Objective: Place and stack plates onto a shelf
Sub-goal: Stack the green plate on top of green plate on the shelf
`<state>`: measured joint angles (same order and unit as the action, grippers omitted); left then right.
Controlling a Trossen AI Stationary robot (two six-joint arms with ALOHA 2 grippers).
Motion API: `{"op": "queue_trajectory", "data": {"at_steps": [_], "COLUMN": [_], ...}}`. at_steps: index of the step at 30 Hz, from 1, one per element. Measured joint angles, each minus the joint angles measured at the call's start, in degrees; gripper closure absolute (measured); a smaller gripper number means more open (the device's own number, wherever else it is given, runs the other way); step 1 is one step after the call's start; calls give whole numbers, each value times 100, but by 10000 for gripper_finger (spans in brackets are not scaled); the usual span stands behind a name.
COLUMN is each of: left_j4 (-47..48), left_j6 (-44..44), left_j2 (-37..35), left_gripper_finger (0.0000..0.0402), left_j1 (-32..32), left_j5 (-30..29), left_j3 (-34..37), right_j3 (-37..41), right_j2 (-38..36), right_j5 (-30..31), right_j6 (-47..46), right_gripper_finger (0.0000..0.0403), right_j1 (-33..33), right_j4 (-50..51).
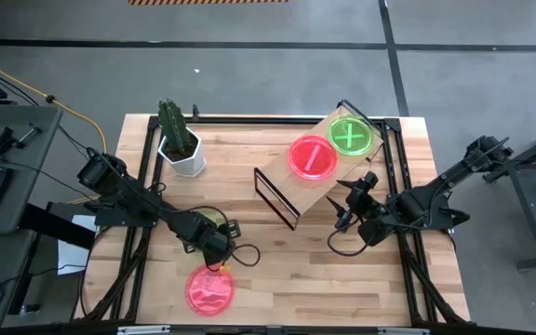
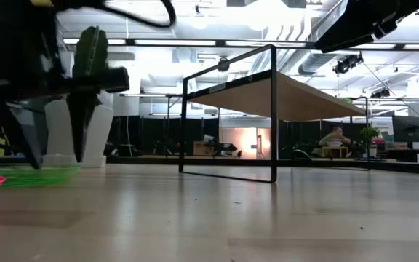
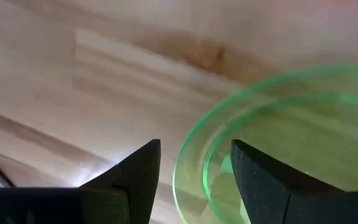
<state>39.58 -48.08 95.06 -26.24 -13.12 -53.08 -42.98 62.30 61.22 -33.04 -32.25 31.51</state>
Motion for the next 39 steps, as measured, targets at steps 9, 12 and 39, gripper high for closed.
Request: {"op": "queue_trajectory", "data": {"at_steps": [9, 12, 39], "left_j4": [-101, -99, 300], "left_j6": [-512, -525, 283], "left_j2": [327, 355, 357], "left_gripper_finger": [218, 218, 401], "left_j1": [265, 267, 264], "left_j5": [73, 74, -402], "left_j3": [-18, -26, -980], "right_j3": [0, 0, 0], "right_j2": [0, 0, 0], "right_j5": [-47, -61, -134], "right_j6": [-24, -37, -162], "right_gripper_finger": [142, 142, 142], "right_j1": [0, 0, 0], "right_j4": [0, 0, -2]}}
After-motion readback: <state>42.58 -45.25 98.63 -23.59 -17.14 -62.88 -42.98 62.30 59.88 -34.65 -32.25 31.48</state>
